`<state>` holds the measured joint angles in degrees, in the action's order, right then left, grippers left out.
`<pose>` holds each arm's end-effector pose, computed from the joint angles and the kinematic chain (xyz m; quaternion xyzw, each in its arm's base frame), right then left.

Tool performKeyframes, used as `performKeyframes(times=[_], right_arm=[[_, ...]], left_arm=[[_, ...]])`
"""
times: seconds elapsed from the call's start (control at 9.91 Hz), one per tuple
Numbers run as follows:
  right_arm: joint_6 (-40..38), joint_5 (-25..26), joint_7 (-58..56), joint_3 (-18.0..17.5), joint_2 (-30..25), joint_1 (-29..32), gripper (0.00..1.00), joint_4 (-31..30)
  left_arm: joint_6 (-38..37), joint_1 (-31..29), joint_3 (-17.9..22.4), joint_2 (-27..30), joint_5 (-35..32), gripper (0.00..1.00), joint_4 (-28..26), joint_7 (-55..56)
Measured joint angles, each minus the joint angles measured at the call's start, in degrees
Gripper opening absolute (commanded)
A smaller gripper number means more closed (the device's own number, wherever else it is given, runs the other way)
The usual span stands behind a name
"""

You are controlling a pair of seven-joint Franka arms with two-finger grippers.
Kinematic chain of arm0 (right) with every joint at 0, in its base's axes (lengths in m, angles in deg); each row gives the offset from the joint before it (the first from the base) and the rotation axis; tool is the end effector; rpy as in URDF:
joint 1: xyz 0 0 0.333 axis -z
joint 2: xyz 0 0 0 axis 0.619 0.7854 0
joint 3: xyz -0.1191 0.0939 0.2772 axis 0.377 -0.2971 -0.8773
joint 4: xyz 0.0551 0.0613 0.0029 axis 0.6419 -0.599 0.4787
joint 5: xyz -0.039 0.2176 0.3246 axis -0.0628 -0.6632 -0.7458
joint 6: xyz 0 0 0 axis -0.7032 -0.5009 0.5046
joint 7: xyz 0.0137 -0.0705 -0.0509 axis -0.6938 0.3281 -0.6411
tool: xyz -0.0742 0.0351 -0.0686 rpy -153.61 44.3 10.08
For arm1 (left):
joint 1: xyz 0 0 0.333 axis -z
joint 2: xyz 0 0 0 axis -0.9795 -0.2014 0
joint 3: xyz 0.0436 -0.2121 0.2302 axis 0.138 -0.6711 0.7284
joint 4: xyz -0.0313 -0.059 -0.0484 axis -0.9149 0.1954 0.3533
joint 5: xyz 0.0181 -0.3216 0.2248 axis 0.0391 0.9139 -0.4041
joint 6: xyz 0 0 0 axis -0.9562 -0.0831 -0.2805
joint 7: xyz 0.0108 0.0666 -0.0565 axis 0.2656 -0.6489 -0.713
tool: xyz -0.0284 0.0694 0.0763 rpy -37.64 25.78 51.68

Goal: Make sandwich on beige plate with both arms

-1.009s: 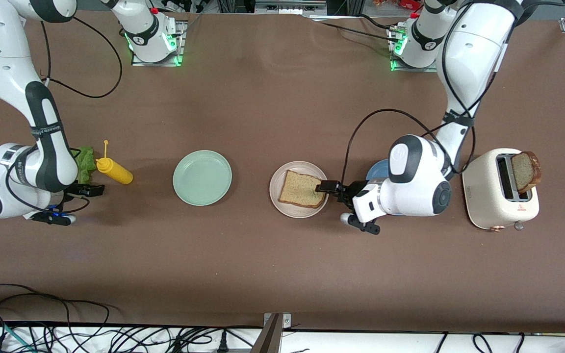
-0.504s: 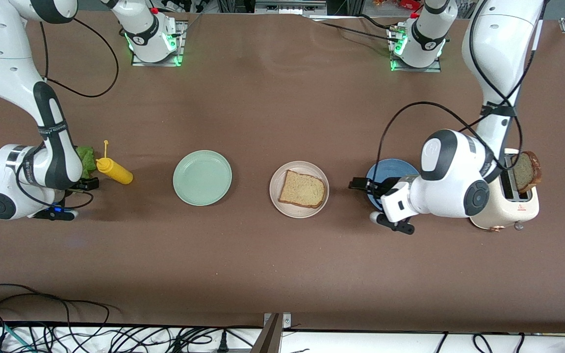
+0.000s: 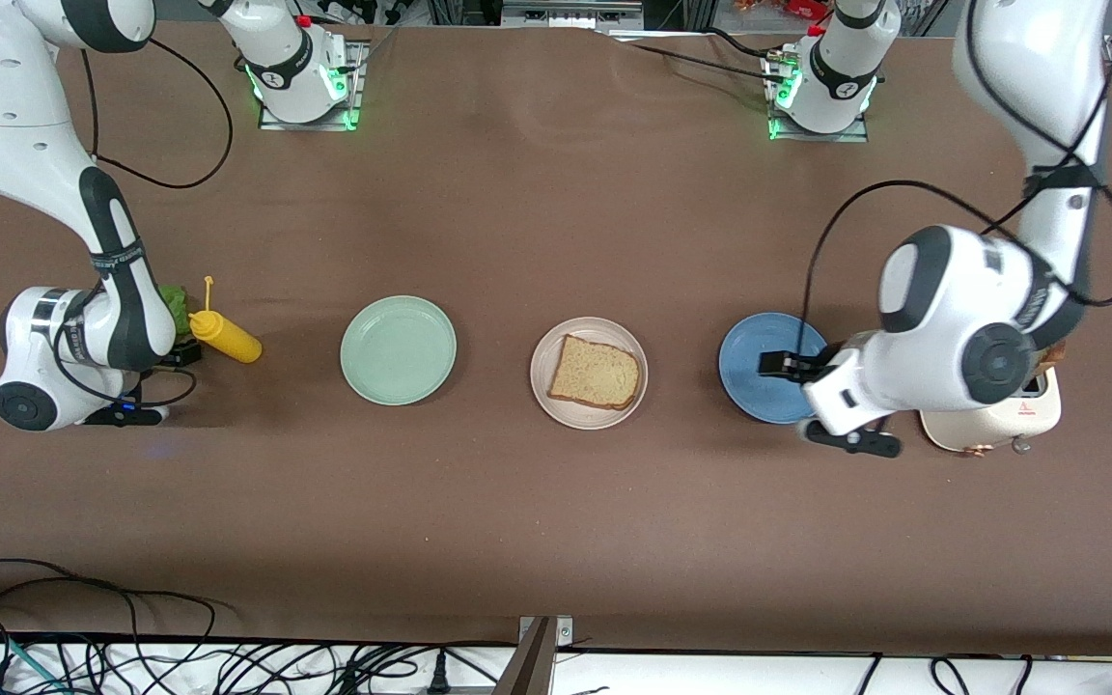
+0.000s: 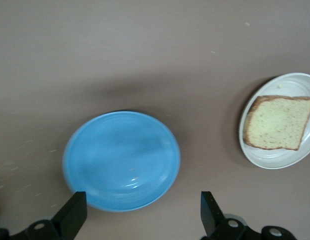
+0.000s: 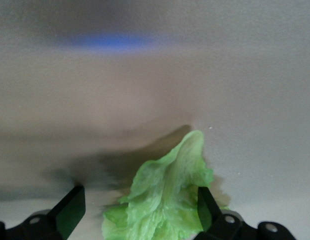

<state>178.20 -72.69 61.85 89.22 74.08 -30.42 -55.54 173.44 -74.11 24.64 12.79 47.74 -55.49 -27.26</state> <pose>0.6241 -0.1373 0.1489 0.9615 -0.0061 -0.2628 0.0801 0.6737 -0.1249 0.3810 0.9896 -0.0632 -0.1018 0.0790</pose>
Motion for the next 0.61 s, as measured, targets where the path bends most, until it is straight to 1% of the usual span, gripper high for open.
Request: performKeyframes(times=[0.1, 0.2, 0.3, 0.4, 0.61], right_arm=[[-0.25, 0.0, -0.13, -0.07, 0.0, -0.01, 0.5, 0.0], [-0.66, 0.0, -0.16, -0.11, 0.0, 0.0, 0.3, -0.01], [-1.06, 0.35, -0.17, -0.08, -0.03, 0.02, 0.11, 0.02], [-1.34, 0.89, -0.17, 0.09, -0.1, 0.07, 0.0, 0.12], [-1.62, 1.5, -0.19, 0.47, -0.12, 0.16, 0.0, 0.25]], left_arm=[[-0.33, -2.15, 0.27, 1.43, -1.22, 1.0, 0.01, 0.0], [-0.48, -4.3, 0.36, 2.51, -2.89, 1.0, 0.0, -0.04], [-0.53, -6.17, 0.42, 3.25, -4.53, 1.0, 0.0, -0.09], [-0.51, -7.19, 0.52, 3.61, -5.69, 1.0, 0.05, -0.09], [-0.37, -7.76, 1.54, 3.64, -7.18, 1.0, 0.98, -0.05]])
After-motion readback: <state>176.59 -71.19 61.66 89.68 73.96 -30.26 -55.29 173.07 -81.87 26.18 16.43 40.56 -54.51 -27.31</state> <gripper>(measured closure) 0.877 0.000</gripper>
